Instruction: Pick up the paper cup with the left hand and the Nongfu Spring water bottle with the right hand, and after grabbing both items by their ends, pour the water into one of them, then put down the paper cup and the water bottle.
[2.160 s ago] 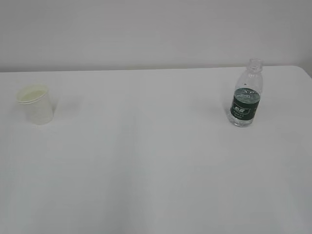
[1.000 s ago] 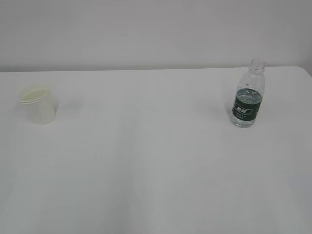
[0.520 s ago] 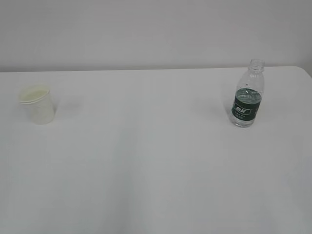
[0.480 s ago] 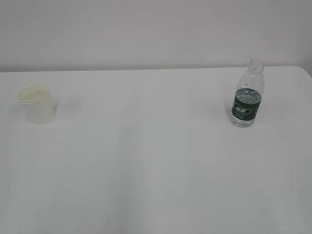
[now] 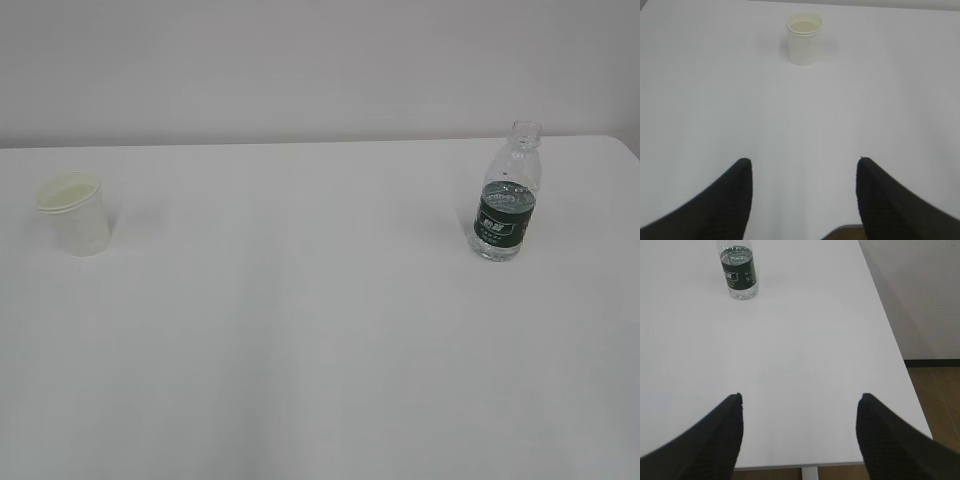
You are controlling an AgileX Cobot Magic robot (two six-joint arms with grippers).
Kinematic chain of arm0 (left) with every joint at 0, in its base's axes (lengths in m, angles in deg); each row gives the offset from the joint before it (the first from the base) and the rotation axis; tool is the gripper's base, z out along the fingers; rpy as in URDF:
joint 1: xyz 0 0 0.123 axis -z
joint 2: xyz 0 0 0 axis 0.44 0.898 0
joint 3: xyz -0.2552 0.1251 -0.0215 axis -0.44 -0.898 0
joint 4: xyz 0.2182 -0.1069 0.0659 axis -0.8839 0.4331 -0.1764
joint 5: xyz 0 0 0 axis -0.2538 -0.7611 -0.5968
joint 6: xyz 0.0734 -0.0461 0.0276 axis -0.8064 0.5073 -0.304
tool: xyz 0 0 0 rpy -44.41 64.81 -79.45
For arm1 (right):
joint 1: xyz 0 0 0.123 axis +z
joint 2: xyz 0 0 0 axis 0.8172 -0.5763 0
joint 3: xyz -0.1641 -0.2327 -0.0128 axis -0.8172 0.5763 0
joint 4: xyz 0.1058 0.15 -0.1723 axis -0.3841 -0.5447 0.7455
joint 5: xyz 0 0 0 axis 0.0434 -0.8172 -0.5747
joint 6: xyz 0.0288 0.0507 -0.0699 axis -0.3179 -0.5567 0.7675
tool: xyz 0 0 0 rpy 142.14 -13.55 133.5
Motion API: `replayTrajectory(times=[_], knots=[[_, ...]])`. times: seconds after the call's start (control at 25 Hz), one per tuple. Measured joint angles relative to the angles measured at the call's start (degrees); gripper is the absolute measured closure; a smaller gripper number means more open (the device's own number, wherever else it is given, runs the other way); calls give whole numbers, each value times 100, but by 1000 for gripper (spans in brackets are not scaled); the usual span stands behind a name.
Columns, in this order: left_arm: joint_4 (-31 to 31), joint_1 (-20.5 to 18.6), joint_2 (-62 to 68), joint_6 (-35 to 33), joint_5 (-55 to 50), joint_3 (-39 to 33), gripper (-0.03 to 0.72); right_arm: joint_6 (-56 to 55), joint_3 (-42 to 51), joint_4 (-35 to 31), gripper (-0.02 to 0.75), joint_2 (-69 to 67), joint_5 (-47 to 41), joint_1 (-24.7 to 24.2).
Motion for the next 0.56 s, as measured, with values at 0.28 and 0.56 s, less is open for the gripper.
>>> replayTrajectory(times=[0.28, 0.56], knots=[[0, 0, 0, 0, -5, 0, 227, -4, 0, 0, 200, 0, 0, 0], [0, 0, 0, 0, -5, 0, 228, -13, 0, 0, 201, 0, 0, 0]])
